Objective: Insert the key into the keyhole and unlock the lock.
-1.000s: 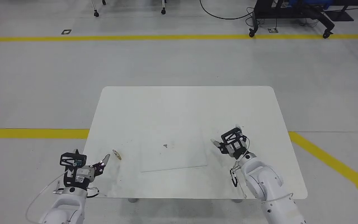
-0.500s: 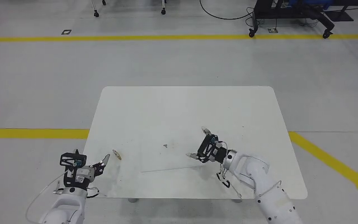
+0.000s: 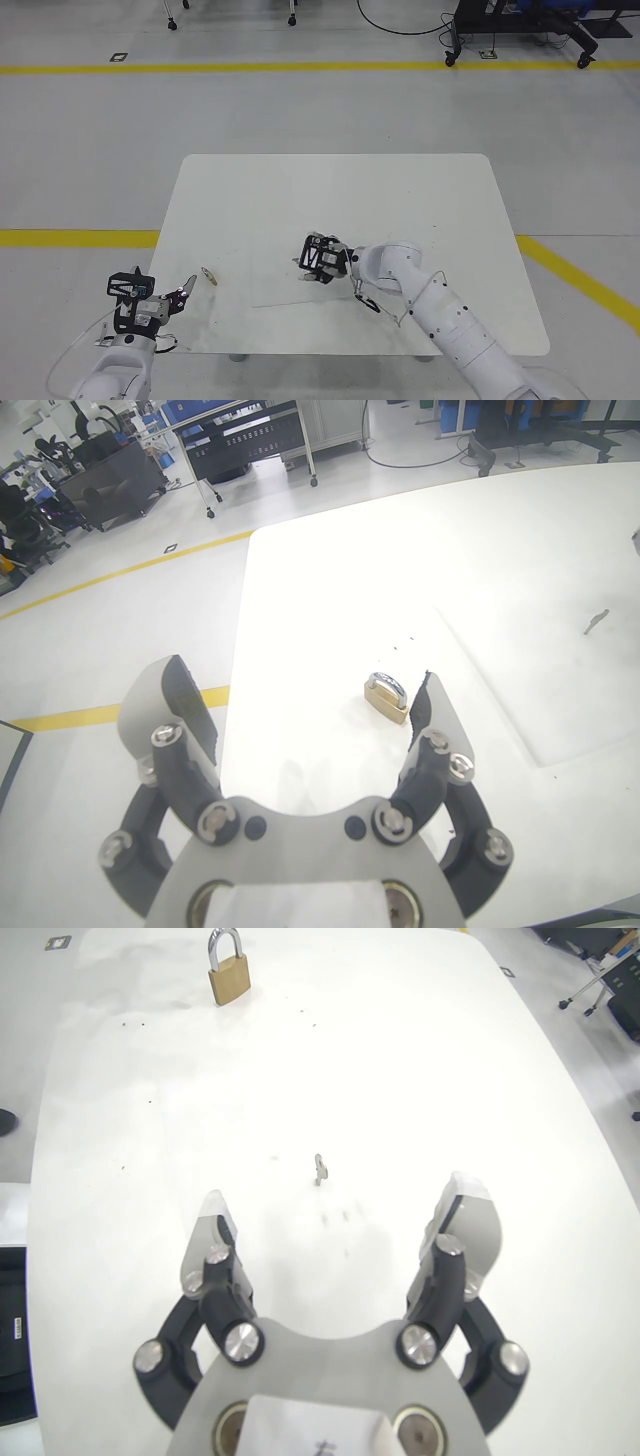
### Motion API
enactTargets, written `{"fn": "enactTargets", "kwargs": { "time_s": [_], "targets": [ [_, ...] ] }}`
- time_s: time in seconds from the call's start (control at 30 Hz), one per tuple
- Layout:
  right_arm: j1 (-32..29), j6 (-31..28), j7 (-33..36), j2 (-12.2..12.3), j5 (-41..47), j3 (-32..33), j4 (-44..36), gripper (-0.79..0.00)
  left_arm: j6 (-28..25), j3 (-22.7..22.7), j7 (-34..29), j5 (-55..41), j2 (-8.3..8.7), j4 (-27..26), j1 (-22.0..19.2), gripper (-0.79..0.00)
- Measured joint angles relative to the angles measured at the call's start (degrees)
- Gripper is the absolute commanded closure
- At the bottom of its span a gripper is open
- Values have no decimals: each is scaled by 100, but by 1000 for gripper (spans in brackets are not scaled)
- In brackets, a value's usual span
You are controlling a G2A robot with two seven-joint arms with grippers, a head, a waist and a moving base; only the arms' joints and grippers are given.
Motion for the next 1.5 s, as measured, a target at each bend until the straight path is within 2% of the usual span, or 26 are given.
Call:
{"fn": "enactTargets", "kwargs": {
  "time_s": [0.07,0.1,0.17,0.33,0.37,0.4,0.43,0.6,0.73,1.0,1.17,1.37,1.5],
  "targets": [
    [171,11,34,-93,73,-165,228,-431,0,0,0,0,0,0,0,-785],
    [234,27,53,-131,90,-231,320,-382,0,0,0,0,0,0,0,-785],
    [369,72,113,-217,110,-375,518,-357,0,0,0,0,0,0,0,-785],
    [579,154,176,-385,152,-629,854,-240,0,0,0,0,0,0,0,-785],
    [615,157,171,-416,160,-668,918,-200,0,0,0,0,0,0,0,-785],
    [638,156,160,-436,161,-694,959,-126,0,0,0,0,0,0,0,-785],
    [657,148,141,-453,159,-716,995,-9,0,0,0,0,0,0,0,-785],
    [680,76,-101,-459,47,-700,1066,0,0,0,0,0,0,0,0,-785],
    [512,131,-523,-329,-147,-463,865,0,0,0,0,0,0,0,0,-785],
    [-473,209,-1820,172,-684,501,-248,0,0,0,0,0,0,0,0,-785],
    [-1201,-100,-2660,430,-498,1198,-915,0,0,0,0,0,0,0,0,-785],
    [-1732,-325,-3335,601,-296,1776,-1297,0,0,0,0,0,0,0,0,-785],
    [-1819,-325,-3338,646,-420,1902,-1352,0,0,0,0,0,0,0,0,-785]
  ]
}}
